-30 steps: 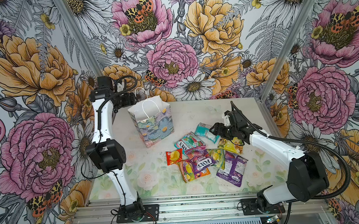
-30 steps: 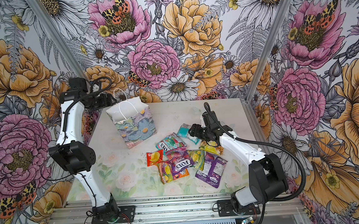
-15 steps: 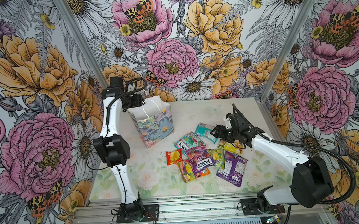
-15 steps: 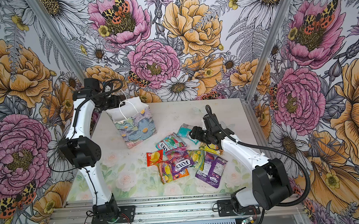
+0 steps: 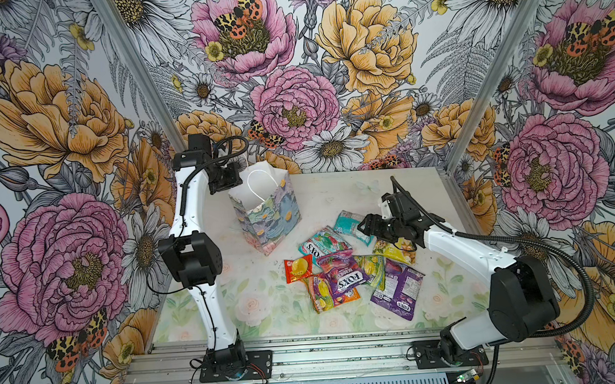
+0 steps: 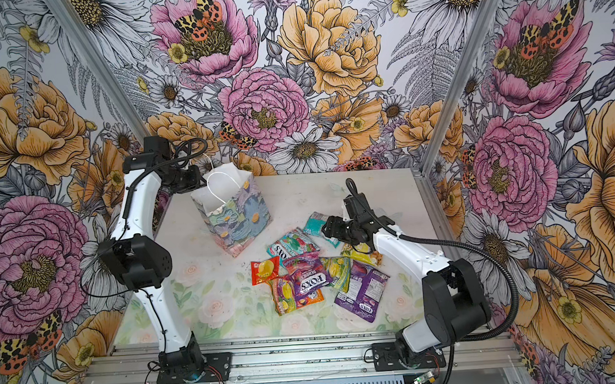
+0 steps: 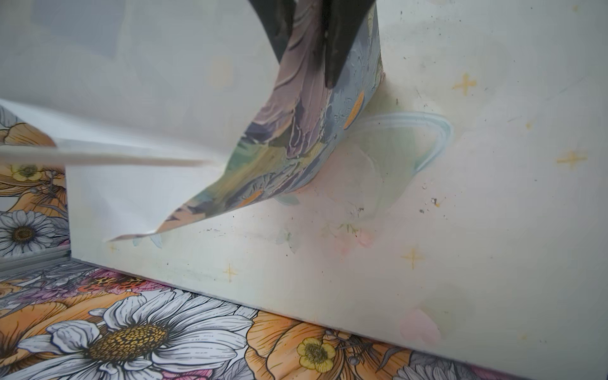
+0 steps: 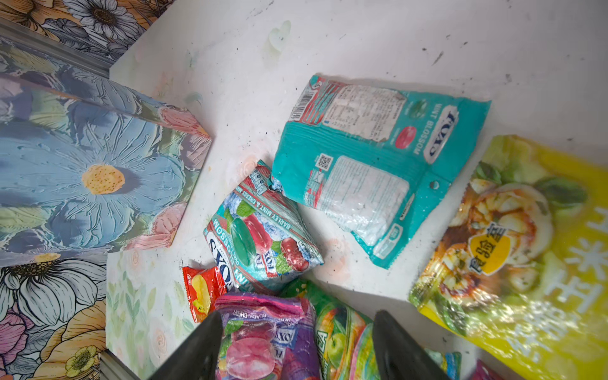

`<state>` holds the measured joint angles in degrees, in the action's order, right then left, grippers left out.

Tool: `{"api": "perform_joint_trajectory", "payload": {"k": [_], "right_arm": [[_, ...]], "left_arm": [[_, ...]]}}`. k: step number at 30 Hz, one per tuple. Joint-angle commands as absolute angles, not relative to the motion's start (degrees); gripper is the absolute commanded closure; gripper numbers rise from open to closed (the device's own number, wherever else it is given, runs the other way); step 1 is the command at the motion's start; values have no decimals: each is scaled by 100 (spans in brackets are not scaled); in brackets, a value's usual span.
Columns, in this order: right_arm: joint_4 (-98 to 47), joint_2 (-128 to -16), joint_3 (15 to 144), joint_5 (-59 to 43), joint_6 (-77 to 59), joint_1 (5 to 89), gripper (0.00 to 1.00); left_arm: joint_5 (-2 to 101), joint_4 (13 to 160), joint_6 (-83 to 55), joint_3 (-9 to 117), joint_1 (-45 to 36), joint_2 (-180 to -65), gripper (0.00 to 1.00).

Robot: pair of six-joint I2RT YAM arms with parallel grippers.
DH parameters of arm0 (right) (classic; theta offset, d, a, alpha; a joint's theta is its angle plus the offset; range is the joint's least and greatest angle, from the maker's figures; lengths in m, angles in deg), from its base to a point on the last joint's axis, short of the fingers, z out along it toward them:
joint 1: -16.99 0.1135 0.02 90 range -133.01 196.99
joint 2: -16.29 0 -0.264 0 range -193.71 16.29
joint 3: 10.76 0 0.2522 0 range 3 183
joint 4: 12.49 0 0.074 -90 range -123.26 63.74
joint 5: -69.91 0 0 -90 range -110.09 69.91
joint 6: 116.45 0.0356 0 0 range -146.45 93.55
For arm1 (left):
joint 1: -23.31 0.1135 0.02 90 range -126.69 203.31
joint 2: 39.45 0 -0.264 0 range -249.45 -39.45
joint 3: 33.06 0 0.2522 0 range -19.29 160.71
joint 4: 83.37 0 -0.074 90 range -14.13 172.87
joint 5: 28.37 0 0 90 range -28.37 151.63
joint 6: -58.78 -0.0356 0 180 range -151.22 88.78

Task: Place the snacks into the paper bag
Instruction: Rotate the paper bag at the top-left of the table, then move the paper bag to the top-center of the table.

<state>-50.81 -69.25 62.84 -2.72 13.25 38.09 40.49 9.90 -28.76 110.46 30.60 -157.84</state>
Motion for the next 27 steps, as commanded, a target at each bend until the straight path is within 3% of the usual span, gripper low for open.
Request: {"api": "perform_joint_trajectory", "payload": {"k": [1,9,13,16,18,25,27], "right_arm": [[-5016,-7068,6545,-66,1097,3850,26],[-5017,-7143,6416,277,942,3888,26],[-5025,-7015,6183,477,888,3952,27],[-5025,-6902,5938,552,923,4023,28],[-5035,-6846,5791,578,946,4115,29],[-5086,-6657,5369,620,1231,4556,31],[-5102,-6573,5225,563,1324,4706,31]], "left_arm": [[3823,781,-2459,10825,3043,-15310,85],[3977,780,-2296,10525,2895,-15124,73],[3959,781,-2354,10615,2898,-15201,50],[3867,781,-2407,10760,2933,-15312,42],[3790,774,-2432,10851,2948,-15408,43],[3480,781,-2576,10975,2928,-15576,72],[3482,781,-2634,10955,2920,-15571,75]]}}
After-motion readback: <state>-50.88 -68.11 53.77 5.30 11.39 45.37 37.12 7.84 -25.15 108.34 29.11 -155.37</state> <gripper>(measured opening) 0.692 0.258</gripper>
